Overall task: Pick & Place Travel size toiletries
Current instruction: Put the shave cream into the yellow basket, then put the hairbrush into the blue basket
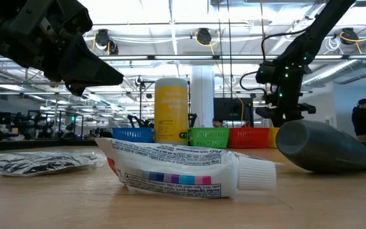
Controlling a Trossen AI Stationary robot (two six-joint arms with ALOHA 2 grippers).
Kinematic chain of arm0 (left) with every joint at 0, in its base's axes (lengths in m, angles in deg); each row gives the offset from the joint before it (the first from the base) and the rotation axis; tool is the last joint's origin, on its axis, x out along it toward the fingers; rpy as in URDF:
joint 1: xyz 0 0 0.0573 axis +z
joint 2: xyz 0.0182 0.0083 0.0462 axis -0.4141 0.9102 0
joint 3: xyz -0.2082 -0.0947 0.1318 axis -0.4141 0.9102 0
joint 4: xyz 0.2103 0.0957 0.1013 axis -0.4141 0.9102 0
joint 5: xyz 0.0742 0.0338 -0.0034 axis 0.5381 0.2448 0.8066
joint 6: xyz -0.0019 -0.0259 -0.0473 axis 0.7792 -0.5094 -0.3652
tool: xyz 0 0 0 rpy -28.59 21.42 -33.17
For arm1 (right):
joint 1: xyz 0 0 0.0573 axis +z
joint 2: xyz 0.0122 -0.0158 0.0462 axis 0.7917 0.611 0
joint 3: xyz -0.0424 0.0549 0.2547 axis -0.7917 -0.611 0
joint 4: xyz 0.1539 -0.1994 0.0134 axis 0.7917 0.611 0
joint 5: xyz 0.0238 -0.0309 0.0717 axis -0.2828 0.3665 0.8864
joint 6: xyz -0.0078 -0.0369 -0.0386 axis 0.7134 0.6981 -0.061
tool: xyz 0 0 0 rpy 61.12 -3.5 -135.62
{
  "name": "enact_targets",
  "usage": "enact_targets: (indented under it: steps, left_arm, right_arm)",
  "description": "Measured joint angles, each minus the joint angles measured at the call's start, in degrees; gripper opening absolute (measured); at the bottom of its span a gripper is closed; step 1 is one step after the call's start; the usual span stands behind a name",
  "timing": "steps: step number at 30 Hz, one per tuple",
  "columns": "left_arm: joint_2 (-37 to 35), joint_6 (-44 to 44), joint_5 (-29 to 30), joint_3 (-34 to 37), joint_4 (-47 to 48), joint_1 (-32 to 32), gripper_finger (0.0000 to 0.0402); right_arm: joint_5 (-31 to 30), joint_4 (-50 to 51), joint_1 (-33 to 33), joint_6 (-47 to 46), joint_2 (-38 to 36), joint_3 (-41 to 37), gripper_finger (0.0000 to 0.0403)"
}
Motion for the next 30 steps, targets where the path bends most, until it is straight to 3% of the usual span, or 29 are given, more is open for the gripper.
enact_targets:
  steps: [4, 8, 13, 20, 25, 30]
  left_arm:
    - [0.0, -0.2, 0.0, 0.0, 0.0, 0.0, 0.0021]
    - [0.0, -2.7, 0.0, 0.0, -0.1, 0.1, 0.0021]
    - [0.0, -2.0, 0.0, 0.0, -0.1, 0.2, 0.0021]
    - [0.0, 10.2, -4.4, -2.3, 0.3, -2.4, 0.0021]
    - [0.0, 16.5, -2.2, -10.0, 13.0, -7.2, 0.0021]
    - [0.0, 14.5, 1.3, -19.5, 33.6, -11.4, 0.0021]
  right_arm:
    - [-0.9, -0.1, 1.3, 1.4, -3.4, 0.0, 0.0187]
    - [-1.1, -1.3, 8.1, 1.8, -9.3, -0.8, 0.02]
    - [-3.7, -8.2, 24.4, 3.1, -16.4, -5.8, 0.0186]
    - [-6.6, -27.7, 52.7, 7.7, -17.4, -16.4, 0.016]
    - [-6.9, -43.3, 67.4, 10.6, -12.9, -22.8, 0.0144]
    - [-5.4, -53.4, 76.0, 14.8, -7.0, -25.2, 0.0135]
